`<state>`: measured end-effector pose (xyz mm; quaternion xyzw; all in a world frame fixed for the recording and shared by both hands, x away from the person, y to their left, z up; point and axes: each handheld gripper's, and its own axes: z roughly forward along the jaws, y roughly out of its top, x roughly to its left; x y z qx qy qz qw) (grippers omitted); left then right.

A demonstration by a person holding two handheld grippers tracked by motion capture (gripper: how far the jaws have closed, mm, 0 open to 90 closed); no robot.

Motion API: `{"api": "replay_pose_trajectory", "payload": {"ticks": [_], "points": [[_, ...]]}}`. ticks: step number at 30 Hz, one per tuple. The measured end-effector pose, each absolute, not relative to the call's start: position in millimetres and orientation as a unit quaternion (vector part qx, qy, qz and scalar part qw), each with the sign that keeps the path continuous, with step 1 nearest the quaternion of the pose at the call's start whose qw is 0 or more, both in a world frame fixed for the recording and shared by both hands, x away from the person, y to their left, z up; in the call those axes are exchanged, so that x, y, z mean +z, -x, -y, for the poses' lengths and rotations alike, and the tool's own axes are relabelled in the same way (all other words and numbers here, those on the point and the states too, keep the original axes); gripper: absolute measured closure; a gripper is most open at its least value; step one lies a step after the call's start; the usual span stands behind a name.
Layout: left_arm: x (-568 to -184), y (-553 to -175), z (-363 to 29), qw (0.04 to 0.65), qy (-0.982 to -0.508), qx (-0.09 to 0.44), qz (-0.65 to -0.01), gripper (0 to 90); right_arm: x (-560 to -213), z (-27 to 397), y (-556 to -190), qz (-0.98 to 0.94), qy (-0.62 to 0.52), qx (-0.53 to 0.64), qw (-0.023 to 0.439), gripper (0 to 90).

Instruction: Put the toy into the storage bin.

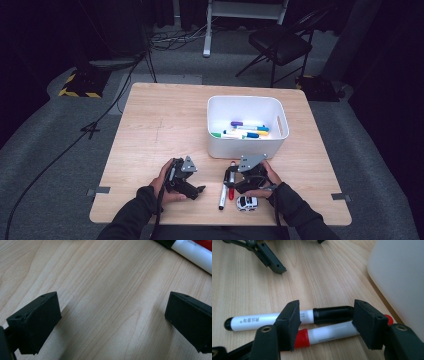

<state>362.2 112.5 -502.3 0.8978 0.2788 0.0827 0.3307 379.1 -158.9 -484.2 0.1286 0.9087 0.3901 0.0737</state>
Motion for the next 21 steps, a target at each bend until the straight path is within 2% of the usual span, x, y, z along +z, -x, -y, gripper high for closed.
{"api": "replay_pose_trajectory", "payload": {"ticks": [5,12,21], "points": [[-502,-362,-113,0.330,-0.898,0.082,-0.280,0.5,-490,162,-383,-0.910,-0.148,0.380,0.070,39.1],[-502,-362,-113,0.331,-0.898,0.084,-0.278,0.5,-493,183,-384,-0.912,-0.161,0.367,0.088,37.5],[-502,-362,-113,0.330,-0.898,0.082,-0.280,0.5,-485,213,-380,-0.904,-0.169,0.387,0.059,40.0]]}}
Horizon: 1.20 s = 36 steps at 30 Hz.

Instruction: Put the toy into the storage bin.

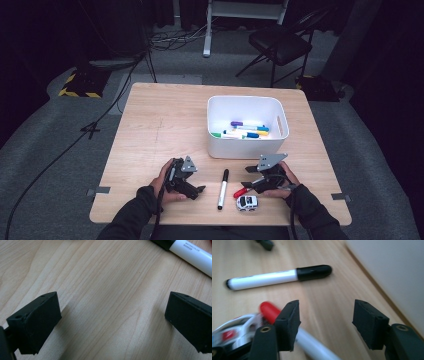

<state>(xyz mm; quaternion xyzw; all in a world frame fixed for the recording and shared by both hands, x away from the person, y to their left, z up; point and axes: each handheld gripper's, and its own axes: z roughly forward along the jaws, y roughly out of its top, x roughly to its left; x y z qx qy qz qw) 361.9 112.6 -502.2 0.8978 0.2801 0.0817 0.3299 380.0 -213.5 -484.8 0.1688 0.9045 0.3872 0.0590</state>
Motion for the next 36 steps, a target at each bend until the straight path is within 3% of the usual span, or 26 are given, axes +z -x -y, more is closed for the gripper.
{"api": "replay_pose_trajectory", "payload": {"ticks": [9,12,14,15,21,28,31,36], "points": [[-502,-362,-113,0.330,-0.898,0.084,-0.278,0.5,-486,221,-373,-0.915,-0.106,0.388,0.027,43.0],[-502,-362,-113,0.330,-0.898,0.082,-0.280,0.5,-490,220,-372,-0.922,-0.100,0.372,0.048,46.5],[-502,-362,-113,0.330,-0.898,0.082,-0.280,0.5,-494,221,-373,-0.923,-0.098,0.371,0.042,51.9],[-502,-362,-113,0.330,-0.898,0.081,-0.280,0.5,-494,221,-373,-0.920,-0.095,0.378,0.045,60.5],[-502,-362,-113,0.330,-0.898,0.082,-0.280,0.5,-493,227,-371,-0.921,-0.084,0.377,0.050,76.4],[-502,-362,-113,0.330,-0.898,0.081,-0.280,0.5,-492,243,-373,-0.923,-0.099,0.366,0.064,75.4],[-502,-362,-113,0.330,-0.898,0.082,-0.280,0.5,-490,244,-373,-0.918,-0.124,0.370,0.065,64.2],[-502,-362,-113,0.330,-0.898,0.081,-0.280,0.5,-486,229,-376,-0.916,-0.117,0.377,0.069,59.3]]}}
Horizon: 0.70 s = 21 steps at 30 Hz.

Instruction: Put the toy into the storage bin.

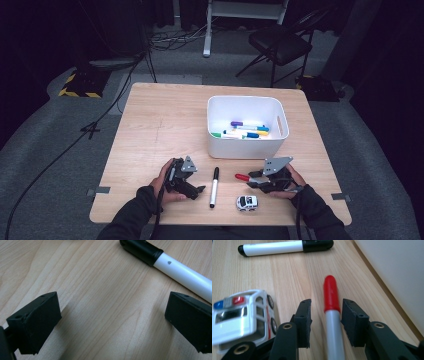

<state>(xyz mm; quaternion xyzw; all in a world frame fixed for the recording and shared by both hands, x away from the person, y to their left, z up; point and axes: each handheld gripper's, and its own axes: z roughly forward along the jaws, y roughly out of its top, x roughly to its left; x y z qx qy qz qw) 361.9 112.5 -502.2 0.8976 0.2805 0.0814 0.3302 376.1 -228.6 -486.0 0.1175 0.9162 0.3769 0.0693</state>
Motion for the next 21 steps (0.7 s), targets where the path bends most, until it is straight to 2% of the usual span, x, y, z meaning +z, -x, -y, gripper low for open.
{"api": "replay_pose_trajectory", "payload": {"ticks": [6,7,11,21], "points": [[-502,-362,-113,0.329,-0.897,0.081,-0.282,0.5,-491,211,-385,-0.924,-0.117,0.358,0.068,57.1],[-502,-362,-113,0.330,-0.898,0.081,-0.281,0.5,-491,209,-387,-0.924,-0.122,0.358,0.063,58.6],[-502,-362,-113,0.330,-0.898,0.081,-0.281,0.5,-491,207,-390,-0.924,-0.114,0.362,0.057,74.2],[-502,-363,-113,0.332,-0.898,0.091,-0.274,0.5,-485,224,-384,-0.912,-0.119,0.386,0.068,75.1]]}}
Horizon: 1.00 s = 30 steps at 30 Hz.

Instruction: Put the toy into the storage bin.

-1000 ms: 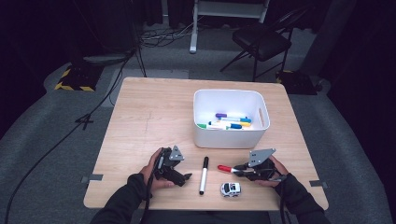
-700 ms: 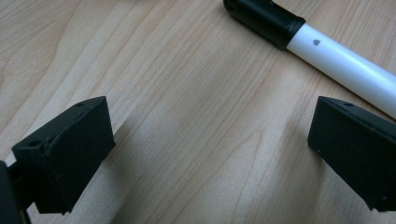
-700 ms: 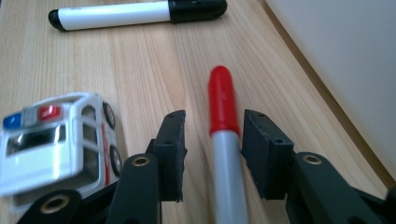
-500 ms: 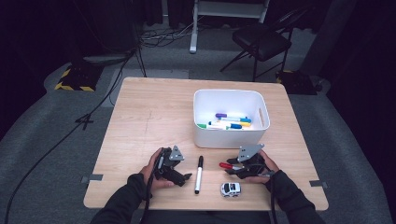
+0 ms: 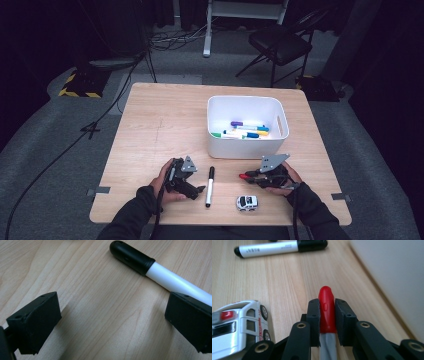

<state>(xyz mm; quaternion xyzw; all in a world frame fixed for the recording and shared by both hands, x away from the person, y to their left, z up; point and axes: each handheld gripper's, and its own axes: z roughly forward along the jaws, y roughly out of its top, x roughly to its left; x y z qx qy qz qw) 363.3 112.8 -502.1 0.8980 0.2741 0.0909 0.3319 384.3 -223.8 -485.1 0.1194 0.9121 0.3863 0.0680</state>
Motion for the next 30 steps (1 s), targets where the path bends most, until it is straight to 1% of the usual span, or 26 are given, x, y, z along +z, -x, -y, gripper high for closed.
{"api": "replay_pose_trajectory", "payload": {"ticks": [8,9,11,12,13,30], "points": [[-502,-364,-113,0.334,-0.897,0.092,-0.273,0.5,-463,245,-381,-0.888,-0.135,0.428,0.096,75.1],[-502,-364,-113,0.334,-0.898,0.092,-0.272,0.5,-455,249,-380,-0.883,-0.136,0.437,0.107,75.2],[-503,-363,-113,0.333,-0.897,0.085,-0.278,0.5,-450,252,-379,-0.880,-0.136,0.442,0.111,75.1],[-502,-364,-113,0.334,-0.898,0.093,-0.272,0.5,-446,253,-379,-0.877,-0.134,0.446,0.115,75.1],[-503,-363,-113,0.334,-0.897,0.085,-0.277,0.5,-442,254,-378,-0.875,-0.136,0.448,0.119,75.1],[-502,-363,-113,0.333,-0.898,0.083,-0.275,0.5,-376,274,-380,-0.840,-0.146,0.490,0.181,75.1]]}}
